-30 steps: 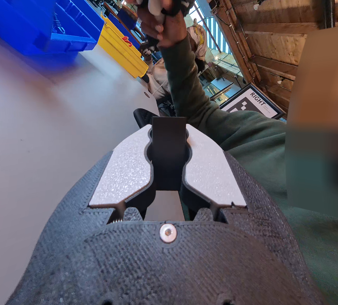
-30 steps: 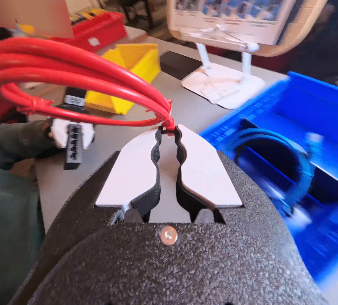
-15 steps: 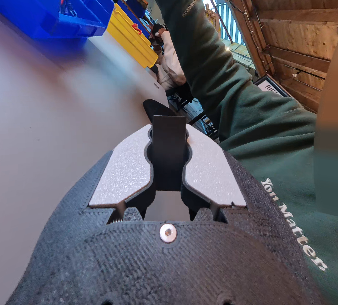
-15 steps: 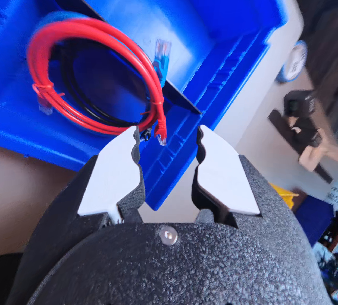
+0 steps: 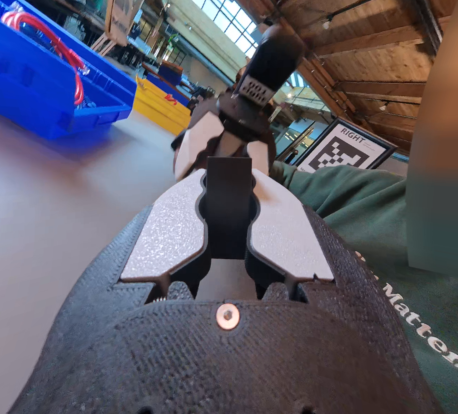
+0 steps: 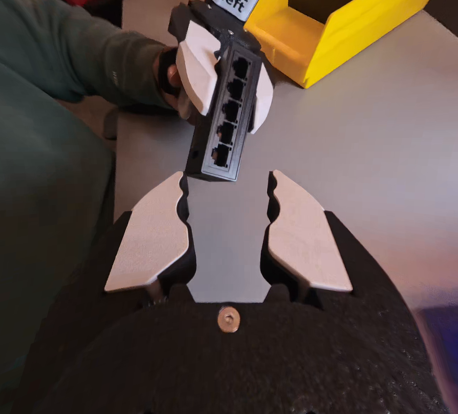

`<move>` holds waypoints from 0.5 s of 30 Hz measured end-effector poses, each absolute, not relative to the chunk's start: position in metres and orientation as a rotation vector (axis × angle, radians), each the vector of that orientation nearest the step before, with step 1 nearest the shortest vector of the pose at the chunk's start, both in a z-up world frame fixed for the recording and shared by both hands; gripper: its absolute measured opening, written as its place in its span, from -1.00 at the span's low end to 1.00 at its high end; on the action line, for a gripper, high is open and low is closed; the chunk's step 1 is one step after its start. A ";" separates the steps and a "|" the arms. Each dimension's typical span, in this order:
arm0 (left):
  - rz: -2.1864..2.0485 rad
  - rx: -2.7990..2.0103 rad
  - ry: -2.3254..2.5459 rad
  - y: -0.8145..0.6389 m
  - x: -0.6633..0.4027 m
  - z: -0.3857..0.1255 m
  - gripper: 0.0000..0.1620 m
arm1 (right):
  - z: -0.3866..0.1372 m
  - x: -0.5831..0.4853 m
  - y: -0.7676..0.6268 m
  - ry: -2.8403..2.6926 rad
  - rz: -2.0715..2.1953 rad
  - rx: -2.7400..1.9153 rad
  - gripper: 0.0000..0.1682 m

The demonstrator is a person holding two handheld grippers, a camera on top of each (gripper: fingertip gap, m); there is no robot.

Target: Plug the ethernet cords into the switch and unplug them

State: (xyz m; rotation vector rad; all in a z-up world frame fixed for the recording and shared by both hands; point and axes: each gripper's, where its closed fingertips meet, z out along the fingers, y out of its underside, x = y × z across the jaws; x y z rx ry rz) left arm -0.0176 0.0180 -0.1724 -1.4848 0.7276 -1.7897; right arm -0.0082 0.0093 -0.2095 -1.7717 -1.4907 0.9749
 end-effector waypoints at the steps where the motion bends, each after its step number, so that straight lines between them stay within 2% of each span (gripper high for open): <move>1: -1.792 -1.439 0.723 0.016 -0.019 -0.166 -0.64 | -0.210 -0.013 0.004 -1.447 1.044 -1.759 -0.29; 3: -1.769 -1.391 0.717 0.015 -0.020 -0.160 -0.64 | -0.201 -0.021 -0.009 -1.363 1.202 -1.701 -0.41; 5: -1.777 -1.358 0.722 0.012 -0.020 -0.156 -0.64 | -0.193 -0.024 -0.009 -1.272 1.252 -1.660 -0.63; 10: -1.725 -1.378 0.809 0.007 -0.013 -0.161 -0.63 | -0.189 -0.014 -0.009 -1.287 1.297 -1.659 -0.66; 15: -1.496 -1.519 1.116 -0.008 0.003 -0.199 -0.64 | -0.206 0.013 -0.012 -1.576 1.167 -1.773 -0.67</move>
